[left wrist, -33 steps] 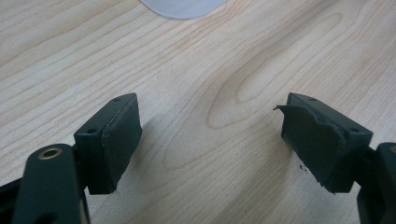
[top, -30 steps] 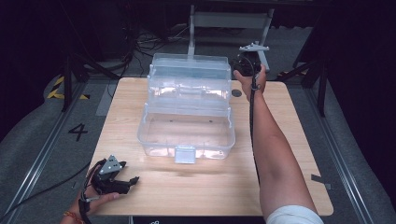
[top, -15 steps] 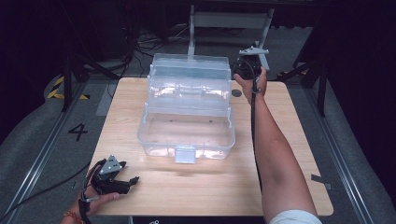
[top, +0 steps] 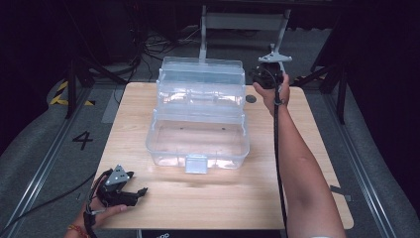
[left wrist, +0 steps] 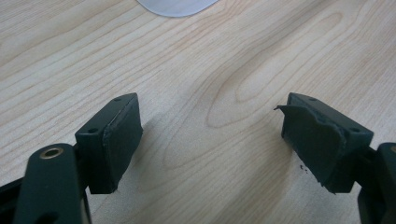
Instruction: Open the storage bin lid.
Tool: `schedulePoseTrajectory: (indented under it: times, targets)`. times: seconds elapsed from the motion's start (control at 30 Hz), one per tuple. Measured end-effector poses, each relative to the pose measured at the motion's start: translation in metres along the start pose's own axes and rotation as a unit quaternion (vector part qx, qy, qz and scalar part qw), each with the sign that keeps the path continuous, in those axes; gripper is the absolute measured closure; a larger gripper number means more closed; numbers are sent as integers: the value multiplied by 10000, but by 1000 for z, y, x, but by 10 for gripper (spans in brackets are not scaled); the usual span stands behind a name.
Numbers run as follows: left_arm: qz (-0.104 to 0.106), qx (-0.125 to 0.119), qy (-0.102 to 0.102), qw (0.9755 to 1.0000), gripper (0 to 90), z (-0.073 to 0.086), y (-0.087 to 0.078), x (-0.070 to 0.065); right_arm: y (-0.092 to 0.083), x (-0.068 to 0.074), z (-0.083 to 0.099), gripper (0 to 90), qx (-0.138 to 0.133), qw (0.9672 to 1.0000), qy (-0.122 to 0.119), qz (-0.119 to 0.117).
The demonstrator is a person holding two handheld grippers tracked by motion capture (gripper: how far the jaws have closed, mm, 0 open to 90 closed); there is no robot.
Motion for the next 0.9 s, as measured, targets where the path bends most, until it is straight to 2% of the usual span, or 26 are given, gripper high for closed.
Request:
schedulePoseTrajectory:
  times: [0.23, 0.9]
  targets:
    - [-21, -33, -30, 10000, 207, 0, 0, 0, -16, 9, 1, 761, -29, 9995, -285, -111]
    - [-23, -23, -23, 10000, 207, 0, 0, 0, -47, 19, 16, 692, -28, 9983, -482, -316]
Point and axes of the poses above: each handheld gripper's, and its own axes: y roughly forward along the jaws, z roughly out of its underside, x roughly to its left, the point moved 5 cm from there along y, roughly forward along the jaws, and after that the axes turned 3 degrees about x, right-handed, at the moved point
